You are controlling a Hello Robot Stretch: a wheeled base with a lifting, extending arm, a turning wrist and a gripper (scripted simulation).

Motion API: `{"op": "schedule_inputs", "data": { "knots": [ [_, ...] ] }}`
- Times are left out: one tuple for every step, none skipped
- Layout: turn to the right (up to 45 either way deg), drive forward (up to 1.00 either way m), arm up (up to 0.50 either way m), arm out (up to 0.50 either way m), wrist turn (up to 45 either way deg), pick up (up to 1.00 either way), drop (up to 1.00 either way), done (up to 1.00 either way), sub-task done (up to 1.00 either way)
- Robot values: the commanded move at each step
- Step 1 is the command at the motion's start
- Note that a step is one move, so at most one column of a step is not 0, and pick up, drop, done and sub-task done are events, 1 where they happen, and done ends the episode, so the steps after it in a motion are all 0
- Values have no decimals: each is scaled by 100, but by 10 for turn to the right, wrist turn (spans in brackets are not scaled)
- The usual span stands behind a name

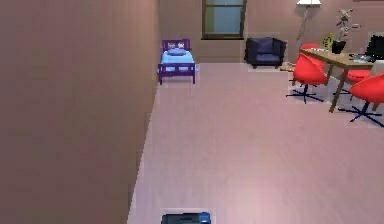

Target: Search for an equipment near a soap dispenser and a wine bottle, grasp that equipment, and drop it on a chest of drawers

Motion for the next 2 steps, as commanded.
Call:
{"op": "schedule_inputs", "data": {
  "knots": [
    [450,0,0,0,0,0,0,0,0],
    [300,0,0,0,0,0,0,0,0]
  ]
}}
